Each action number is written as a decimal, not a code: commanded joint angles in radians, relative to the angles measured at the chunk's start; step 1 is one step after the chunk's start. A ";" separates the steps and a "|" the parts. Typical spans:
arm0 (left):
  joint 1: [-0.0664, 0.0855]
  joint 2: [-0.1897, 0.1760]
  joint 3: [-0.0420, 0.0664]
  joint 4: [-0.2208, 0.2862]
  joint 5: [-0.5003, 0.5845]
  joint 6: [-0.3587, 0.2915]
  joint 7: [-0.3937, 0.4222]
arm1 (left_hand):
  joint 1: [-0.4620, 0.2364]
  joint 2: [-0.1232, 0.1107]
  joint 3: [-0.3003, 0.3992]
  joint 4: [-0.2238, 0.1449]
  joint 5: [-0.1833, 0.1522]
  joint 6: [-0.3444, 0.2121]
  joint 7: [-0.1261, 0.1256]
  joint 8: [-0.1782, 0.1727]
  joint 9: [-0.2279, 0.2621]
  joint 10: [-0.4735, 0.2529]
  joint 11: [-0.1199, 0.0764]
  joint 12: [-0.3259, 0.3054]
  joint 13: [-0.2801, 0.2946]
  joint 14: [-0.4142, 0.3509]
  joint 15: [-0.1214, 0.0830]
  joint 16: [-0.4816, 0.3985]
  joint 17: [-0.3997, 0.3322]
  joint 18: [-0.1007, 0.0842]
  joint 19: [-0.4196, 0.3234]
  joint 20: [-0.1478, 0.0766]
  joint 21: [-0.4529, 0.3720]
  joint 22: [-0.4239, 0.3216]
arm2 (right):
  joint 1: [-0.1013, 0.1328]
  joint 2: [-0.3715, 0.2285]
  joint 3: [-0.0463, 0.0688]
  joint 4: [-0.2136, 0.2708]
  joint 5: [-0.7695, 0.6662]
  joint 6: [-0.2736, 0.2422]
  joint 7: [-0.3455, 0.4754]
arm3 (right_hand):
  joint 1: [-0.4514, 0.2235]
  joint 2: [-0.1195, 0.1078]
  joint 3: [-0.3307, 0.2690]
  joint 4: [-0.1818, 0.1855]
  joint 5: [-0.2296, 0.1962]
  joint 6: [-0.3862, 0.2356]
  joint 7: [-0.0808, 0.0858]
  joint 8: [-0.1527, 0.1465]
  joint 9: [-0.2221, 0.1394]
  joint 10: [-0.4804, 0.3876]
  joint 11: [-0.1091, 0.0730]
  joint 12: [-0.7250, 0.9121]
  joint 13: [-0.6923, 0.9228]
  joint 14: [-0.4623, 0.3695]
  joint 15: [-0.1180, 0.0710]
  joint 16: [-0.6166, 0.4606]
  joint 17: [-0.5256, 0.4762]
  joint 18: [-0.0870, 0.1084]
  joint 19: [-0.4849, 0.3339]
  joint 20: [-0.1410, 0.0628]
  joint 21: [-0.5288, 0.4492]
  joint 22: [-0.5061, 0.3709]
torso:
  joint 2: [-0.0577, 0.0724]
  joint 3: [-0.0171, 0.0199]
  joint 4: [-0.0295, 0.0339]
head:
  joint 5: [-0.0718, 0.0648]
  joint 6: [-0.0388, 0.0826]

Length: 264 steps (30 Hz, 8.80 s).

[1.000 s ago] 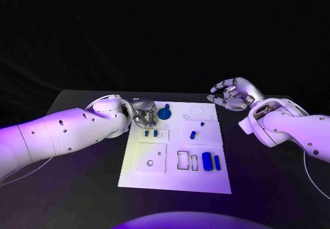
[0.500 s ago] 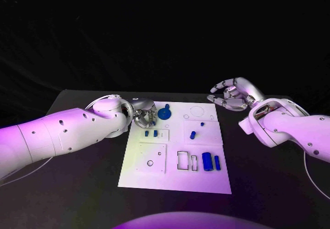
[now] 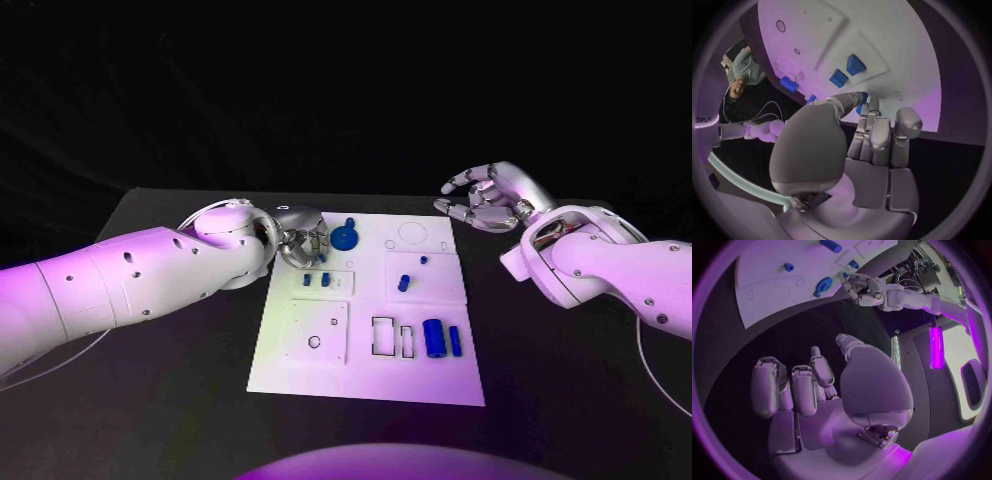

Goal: Assemble the parts on the task board

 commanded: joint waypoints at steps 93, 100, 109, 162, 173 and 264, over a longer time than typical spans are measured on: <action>0.005 -0.235 0.020 0.194 1.339 -0.236 0.481 | -0.011 0.033 -0.098 -0.001 0.003 0.017 0.011 -0.019 -0.021 -0.042 0.014 0.082 0.010 -0.290 0.016 -0.316 -0.513 0.061 -0.275 0.007 -0.374 -0.419 | -0.100 0.174 -0.005 -0.140 -0.769 0.359 -0.216 | 0.141 -0.021 0.347 -0.220 -0.209 0.210 -0.020 -0.015 -0.045 -0.134 -0.005 -1.062 -1.048 0.051 -0.013 -0.042 -0.014 0.001 0.028 -0.006 0.034 0.145 | 0.001 0.0000 0.0001 | -0.069 0.007; 0.005 -0.234 0.020 0.192 1.339 -0.233 0.471 | -0.008 0.033 -0.099 -0.004 0.003 0.015 0.013 -0.020 -0.022 -0.045 0.015 0.084 0.010 -0.290 0.016 -0.316 -0.513 0.061 -0.274 0.007 -0.375 -0.420 | -0.104 0.175 -0.005 -0.133 -0.797 0.348 -0.237 | 0.154 0.018 0.359 -0.255 -0.229 0.248 -0.035 0.011 -0.027 -0.087 -0.022 -1.056 -1.041 0.051 -0.028 -0.044 -0.025 -0.008 0.047 -0.021 0.075 0.172 | 0.000 -0.0005 -0.0005 | -0.069 0.005; 0.005 -0.233 0.020 0.190 1.339 -0.230 0.460 | -0.005 0.034 -0.100 -0.007 0.003 0.012 0.015 -0.022 -0.023 -0.050 0.016 0.086 0.011 -0.291 0.017 -0.317 -0.514 0.060 -0.272 0.007 -0.376 -0.420 | -0.106 0.172 -0.005 -0.124 -0.826 0.301 -0.266 | 0.161 0.033 0.384 -0.282 -0.236 0.247 -0.036 0.014 -0.020 -0.072 -0.025 -1.065 -1.040 0.052 -0.031 -0.043 -0.026 -0.013 0.055 -0.025 0.094 0.185 | -0.001 -0.0008 0.0002 | -0.069 0.005; 0.005 -0.161 0.020 0.145 1.354 -0.227 0.460 | -0.009 0.036 -0.108 -0.006 0.004 -0.013 0.027 -0.034 -0.030 -0.085 0.028 0.096 0.014 -0.302 0.027 -0.319 -0.519 0.059 -0.273 0.013 -0.386 -0.426 | -0.206 0.295 -0.006 0.098 -0.730 0.140 -0.179 | 0.139 0.022 0.389 -0.297 -0.236 0.244 -0.032 0.013 -0.014 -0.069 -0.022 -1.080 -1.039 0.050 -0.030 -0.048 -0.038 -0.016 0.062 -0.025 0.110 0.195 | 0.001 -0.0026 0.0006 | 0.102 -0.023; 0.006 -0.157 0.020 0.144 1.355 -0.222 0.456 | -0.012 0.037 -0.110 -0.003 0.003 -0.014 0.028 -0.034 -0.031 -0.087 0.029 0.098 0.015 -0.303 0.028 -0.319 -0.520 0.059 -0.274 0.015 -0.388 -0.427 | -0.227 0.312 -0.009 0.070 -0.739 0.173 -0.189 | 0.137 0.022 0.389 -0.298 -0.235 0.242 -0.031 0.012 -0.014 -0.070 -0.021 -1.082 -1.039 0.050 -0.029 -0.049 -0.039 -0.016 0.061 -0.025 0.110 0.195 | 0.001 -0.0014 0.0000 | 0.117 -0.034; 0.006 -0.170 0.018 0.145 1.356 -0.190 0.435 | -0.012 0.046 -0.112 0.001 0.002 -0.016 0.028 -0.033 -0.032 -0.096 0.029 0.109 0.018 -0.304 0.029 -0.316 -0.521 0.060 -0.273 0.017 -0.393 -0.430 | -0.107 0.079 0.011 0.075 -0.711 0.383 -0.209 | 0.100 -0.027 0.133 -0.238 -0.174 0.108 -0.012 -0.119 -0.070 -0.269 0.024 -1.122 -1.121 0.021 0.010 -0.100 -0.146 0.018 -0.002 0.013 -0.056 0.115 | -0.003 -0.0025 -0.0055 | 0.053 -0.011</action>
